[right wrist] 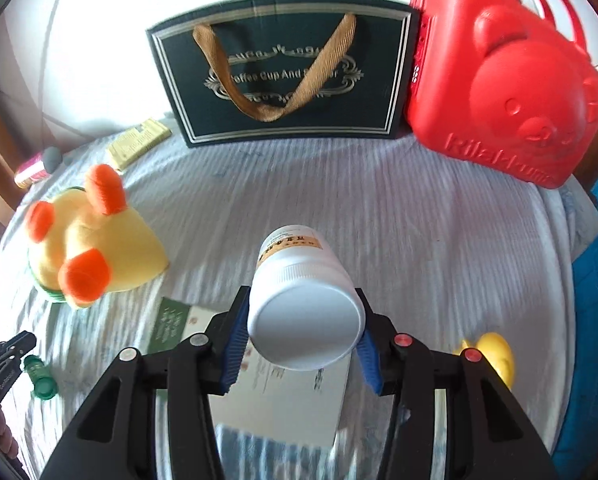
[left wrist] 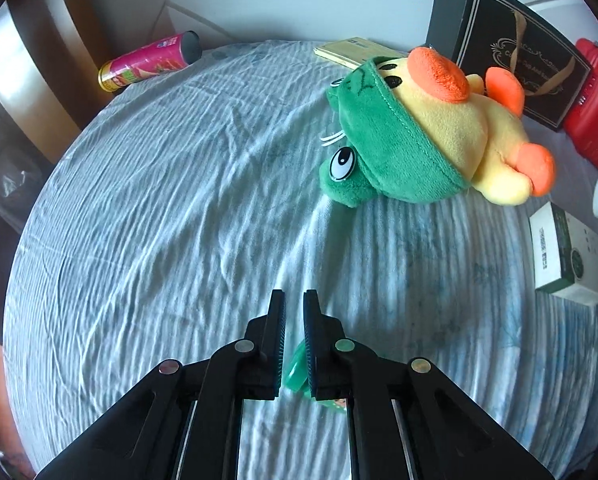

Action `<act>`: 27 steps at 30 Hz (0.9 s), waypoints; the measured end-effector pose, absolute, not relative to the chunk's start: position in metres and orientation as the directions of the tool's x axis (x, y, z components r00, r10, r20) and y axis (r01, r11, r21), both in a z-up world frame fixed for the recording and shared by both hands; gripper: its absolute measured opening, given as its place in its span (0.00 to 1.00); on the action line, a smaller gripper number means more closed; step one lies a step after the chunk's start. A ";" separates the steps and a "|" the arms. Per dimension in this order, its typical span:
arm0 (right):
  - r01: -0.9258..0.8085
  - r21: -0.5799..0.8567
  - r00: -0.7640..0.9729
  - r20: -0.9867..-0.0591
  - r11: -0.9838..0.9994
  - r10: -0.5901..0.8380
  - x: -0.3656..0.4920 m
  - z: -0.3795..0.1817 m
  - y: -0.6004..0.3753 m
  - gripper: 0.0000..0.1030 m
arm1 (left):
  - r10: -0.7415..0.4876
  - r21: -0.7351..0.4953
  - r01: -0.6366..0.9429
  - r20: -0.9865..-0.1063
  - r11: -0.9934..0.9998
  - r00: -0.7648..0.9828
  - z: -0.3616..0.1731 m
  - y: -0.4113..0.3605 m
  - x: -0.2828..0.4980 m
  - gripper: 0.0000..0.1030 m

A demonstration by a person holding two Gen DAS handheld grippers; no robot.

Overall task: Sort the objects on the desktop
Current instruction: 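Release the green jar from the left tool and reposition over it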

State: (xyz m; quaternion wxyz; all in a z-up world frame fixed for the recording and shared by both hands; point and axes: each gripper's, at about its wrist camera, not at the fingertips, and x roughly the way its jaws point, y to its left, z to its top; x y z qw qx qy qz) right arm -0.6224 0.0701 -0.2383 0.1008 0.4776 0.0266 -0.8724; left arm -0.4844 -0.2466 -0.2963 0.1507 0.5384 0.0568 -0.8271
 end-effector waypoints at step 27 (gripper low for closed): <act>0.289 0.151 -0.367 -0.895 -0.946 -0.255 -0.439 -0.302 0.021 0.62 | -0.124 0.031 0.226 -0.903 -0.974 -0.411 -0.291 -0.220 -0.414 0.74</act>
